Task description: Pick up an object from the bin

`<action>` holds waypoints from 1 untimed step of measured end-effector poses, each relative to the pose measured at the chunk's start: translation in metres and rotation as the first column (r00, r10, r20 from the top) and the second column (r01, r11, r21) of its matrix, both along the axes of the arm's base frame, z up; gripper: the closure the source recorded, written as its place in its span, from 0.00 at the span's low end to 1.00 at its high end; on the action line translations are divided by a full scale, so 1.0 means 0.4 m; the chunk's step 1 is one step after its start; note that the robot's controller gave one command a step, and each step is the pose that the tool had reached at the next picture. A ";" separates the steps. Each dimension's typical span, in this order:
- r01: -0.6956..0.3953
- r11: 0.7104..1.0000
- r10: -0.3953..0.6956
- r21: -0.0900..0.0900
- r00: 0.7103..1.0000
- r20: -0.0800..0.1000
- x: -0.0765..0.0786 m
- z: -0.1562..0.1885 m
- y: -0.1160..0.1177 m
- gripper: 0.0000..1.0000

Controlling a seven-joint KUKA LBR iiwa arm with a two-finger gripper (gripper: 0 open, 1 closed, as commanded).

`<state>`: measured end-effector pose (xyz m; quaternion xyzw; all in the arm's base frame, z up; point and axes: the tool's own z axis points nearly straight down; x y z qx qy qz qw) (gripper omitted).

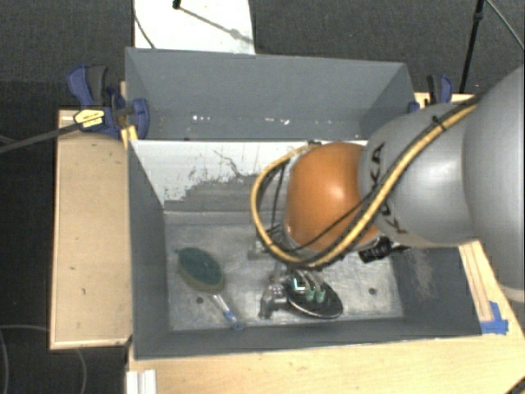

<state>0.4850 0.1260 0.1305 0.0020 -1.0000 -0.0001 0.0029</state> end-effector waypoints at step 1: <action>-0.013 1.000 0.013 0.002 1.000 0.009 0.050 -0.149 -0.256 0.00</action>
Offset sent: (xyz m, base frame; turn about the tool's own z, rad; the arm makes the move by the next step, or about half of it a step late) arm 0.0184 -0.1008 -0.0605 -0.0181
